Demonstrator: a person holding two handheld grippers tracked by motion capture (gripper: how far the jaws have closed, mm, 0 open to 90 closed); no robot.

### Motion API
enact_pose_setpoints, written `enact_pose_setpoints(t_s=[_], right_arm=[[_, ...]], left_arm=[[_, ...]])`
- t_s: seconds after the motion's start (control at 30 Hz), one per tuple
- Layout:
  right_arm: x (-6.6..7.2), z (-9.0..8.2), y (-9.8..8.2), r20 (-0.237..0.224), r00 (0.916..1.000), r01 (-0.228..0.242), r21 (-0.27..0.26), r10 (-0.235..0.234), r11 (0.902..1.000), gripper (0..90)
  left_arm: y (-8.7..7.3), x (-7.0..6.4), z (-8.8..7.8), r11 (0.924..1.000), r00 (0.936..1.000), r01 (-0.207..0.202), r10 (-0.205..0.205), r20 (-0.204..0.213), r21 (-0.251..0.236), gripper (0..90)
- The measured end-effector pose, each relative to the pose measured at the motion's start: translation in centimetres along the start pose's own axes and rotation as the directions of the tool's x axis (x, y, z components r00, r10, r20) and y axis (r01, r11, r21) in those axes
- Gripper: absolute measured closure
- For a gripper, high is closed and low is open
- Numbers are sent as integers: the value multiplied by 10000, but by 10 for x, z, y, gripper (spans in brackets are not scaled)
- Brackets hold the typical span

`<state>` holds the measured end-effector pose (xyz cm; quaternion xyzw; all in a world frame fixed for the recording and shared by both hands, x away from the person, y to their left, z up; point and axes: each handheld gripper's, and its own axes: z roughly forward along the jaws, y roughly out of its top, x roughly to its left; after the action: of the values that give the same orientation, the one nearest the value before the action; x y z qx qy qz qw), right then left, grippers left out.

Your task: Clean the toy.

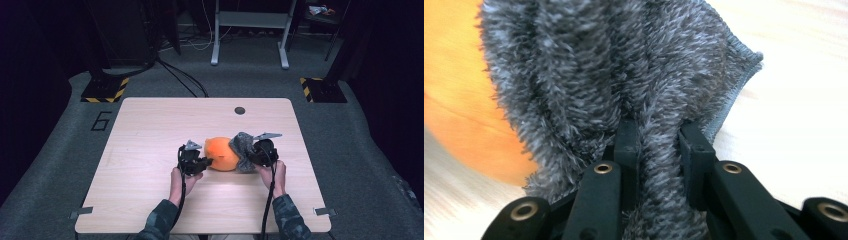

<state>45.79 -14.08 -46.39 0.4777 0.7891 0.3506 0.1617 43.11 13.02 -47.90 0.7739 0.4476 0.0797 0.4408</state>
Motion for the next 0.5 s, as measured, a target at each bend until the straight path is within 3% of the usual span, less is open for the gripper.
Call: enact_pose_setpoints(t_s=[0.13, 0.33, 0.4, 0.5], right_arm=[[-4, 8, -5, 181, 9990, -406, 382, 399, 9984, 742], [-11, 26, -15, 247, 9986, -502, 1068, 478, 9930, 741], [-11, 25, -15, 190, 9985, -524, 1044, 507, 9932, 741], [-13, 9, -11, 355, 9972, -678, 619, 657, 9958, 742]], left_arm=[[0, 1, 0, 10000, 10000, 18, -18, -5, 30, 831], [-1, 2, 0, 10000, 10000, 74, -74, -19, 8, 831], [-1, 1, 0, 10000, 10000, 76, -77, -59, -20, 831], [-1, 1, -1, 10000, 9999, 82, -83, -63, -40, 831]])
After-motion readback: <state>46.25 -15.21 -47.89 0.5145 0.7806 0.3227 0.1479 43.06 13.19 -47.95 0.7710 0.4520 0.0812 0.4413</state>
